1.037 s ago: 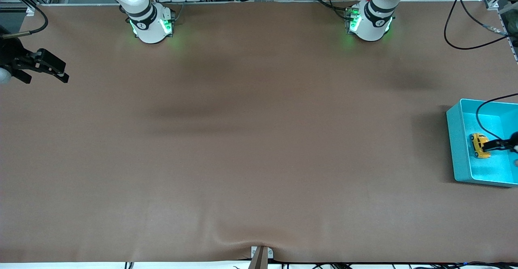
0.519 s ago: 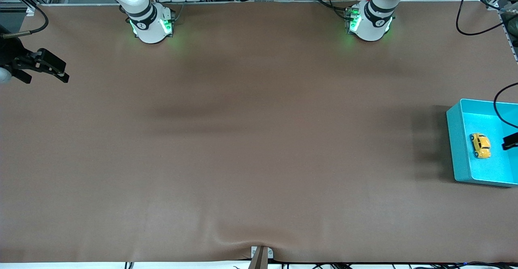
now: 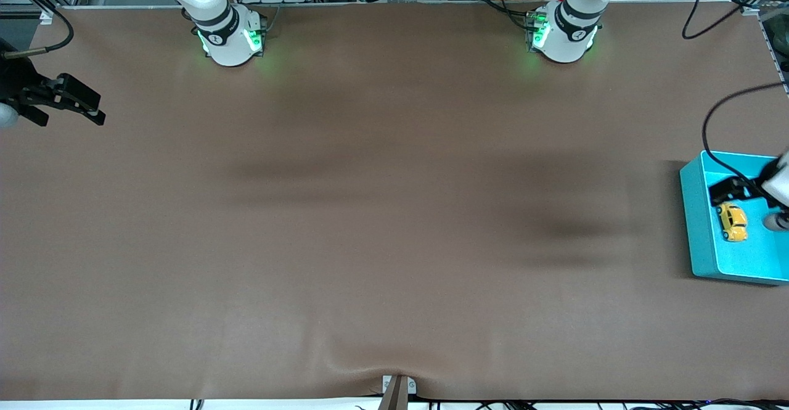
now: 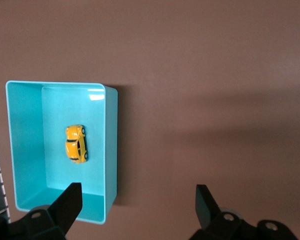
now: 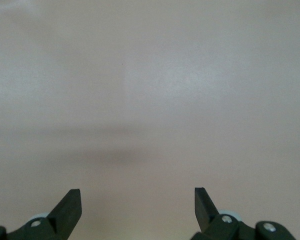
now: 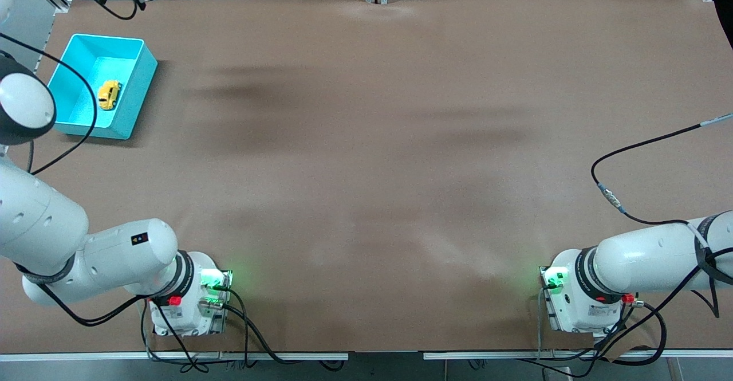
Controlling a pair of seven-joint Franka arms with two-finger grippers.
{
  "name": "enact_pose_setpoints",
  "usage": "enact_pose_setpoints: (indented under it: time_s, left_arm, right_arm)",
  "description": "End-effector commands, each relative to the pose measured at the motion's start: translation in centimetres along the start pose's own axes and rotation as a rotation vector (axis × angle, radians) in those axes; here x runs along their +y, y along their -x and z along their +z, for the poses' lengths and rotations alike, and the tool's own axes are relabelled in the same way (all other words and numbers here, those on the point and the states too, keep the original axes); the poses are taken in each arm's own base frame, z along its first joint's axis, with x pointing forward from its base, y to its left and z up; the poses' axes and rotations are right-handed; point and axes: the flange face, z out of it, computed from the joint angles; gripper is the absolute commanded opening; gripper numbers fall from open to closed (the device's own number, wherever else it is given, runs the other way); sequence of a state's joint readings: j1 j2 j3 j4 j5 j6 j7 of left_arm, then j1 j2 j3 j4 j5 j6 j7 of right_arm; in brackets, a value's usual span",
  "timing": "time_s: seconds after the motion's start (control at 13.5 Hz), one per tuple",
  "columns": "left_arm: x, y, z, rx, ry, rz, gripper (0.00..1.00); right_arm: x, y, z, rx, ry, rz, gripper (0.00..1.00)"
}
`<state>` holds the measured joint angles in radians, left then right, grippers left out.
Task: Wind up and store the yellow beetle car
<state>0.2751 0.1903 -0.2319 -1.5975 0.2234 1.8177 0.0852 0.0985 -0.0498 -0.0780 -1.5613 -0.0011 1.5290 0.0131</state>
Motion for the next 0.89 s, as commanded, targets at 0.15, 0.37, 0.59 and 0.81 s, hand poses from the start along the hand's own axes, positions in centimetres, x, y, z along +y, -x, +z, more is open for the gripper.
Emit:
enact_pose_setpoints:
  time_s: [0.15,0.37,0.59,0.81]
  left_arm:
    - [4.0,3.8,-7.3,0.025,0.036,-0.037,1.00]
    - [5.5,4.5,-10.5,0.020,0.115,-0.093,1.00]
    - [5.4,5.3,-12.3,-0.023,0.178,-0.111,1.00]
    - [5.3,6.5,-13.6,-0.071,0.165,-0.096,1.00]
  right_arm:
    - [-0.2,0.6,-0.1,-0.026,0.011,0.011,1.00]
    - [-0.1,0.7,0.0,-0.037,0.011,0.014,1.00]
    - [0.6,0.8,0.3,-0.051,0.011,0.028,1.00]
    - [0.4,0.9,0.3,-0.060,0.010,0.025,1.00]
